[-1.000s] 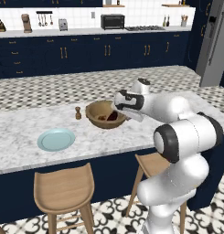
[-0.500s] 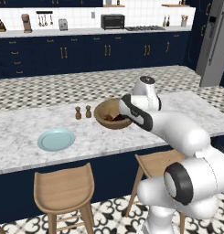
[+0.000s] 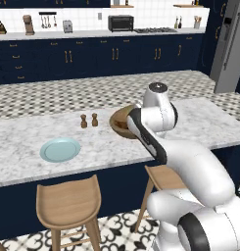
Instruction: Pick the chicken drumstick and eggplant from their plates and place them in the bowl. Then put the bowl in the fridge.
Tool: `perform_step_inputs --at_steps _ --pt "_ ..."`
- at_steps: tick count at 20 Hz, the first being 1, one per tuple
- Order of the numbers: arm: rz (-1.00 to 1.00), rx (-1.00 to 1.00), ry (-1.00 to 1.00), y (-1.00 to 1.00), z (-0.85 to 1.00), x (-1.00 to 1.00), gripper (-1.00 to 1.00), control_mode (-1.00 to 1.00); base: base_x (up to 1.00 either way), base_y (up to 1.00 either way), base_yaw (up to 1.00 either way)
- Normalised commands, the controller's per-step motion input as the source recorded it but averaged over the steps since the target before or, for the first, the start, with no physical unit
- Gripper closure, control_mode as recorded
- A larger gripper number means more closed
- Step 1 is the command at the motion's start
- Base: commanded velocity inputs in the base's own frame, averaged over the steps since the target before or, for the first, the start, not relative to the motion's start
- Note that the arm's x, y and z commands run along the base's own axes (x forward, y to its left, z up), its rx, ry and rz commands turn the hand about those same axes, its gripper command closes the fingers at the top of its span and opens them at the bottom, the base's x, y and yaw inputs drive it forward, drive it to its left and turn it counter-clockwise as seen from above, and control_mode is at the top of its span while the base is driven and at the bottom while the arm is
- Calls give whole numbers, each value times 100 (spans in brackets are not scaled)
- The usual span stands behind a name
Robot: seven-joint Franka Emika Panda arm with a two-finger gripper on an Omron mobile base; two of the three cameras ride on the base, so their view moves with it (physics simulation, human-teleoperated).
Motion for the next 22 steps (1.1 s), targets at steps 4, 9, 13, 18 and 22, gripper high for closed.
perform_step_inputs --at_steps 4,9,13,18,22 --pt "-14 26 0 -24 54 -92 100 -100 0 0 0" --pt "-11 19 -4 -6 35 -95 100 -100 0 0 0" --pt "-9 0 -2 0 38 -20 100 -100 0 0 0" --pt "-3 0 0 0 24 -45 100 -100 0 0 0" --pt "-5 0 7 0 31 -8 100 -100 0 0 0"
